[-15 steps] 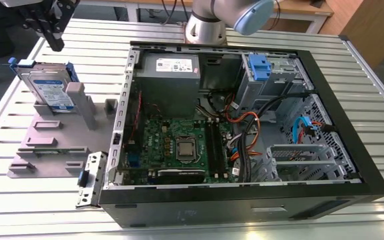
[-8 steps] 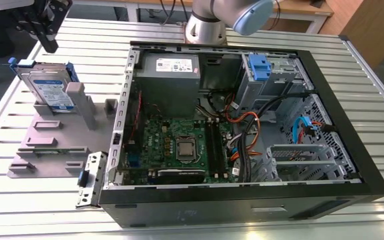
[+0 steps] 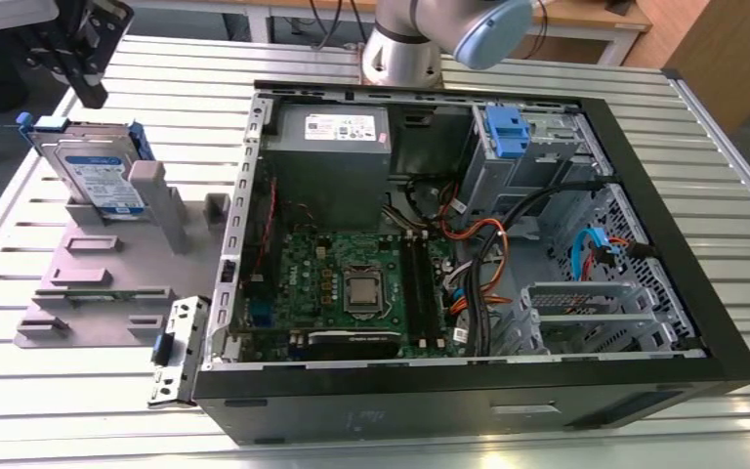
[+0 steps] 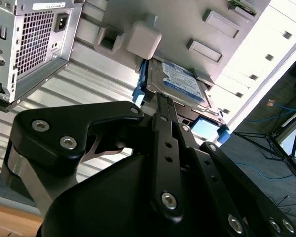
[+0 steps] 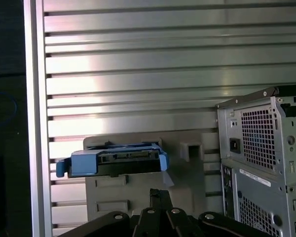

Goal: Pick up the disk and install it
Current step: 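Reach for the disk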

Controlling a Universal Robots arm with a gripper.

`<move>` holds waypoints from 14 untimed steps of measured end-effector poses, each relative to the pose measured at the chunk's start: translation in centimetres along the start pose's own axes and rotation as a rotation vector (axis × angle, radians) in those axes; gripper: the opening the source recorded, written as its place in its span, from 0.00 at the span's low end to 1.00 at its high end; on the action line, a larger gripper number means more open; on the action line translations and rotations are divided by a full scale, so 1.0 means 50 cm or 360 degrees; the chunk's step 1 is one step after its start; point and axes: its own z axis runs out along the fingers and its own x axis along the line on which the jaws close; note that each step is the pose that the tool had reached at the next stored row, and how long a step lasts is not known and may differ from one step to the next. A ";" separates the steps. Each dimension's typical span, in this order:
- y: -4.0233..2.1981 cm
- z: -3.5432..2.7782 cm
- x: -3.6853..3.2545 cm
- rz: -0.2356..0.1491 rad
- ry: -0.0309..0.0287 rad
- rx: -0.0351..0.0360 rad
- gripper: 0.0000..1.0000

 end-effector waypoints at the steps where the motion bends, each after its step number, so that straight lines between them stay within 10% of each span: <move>1: 0.000 0.002 0.003 0.0000 -0.00001 0.0000 0.11; 14: 0.005 0.026 0.045 0.0000 0.00000 0.0001 0.11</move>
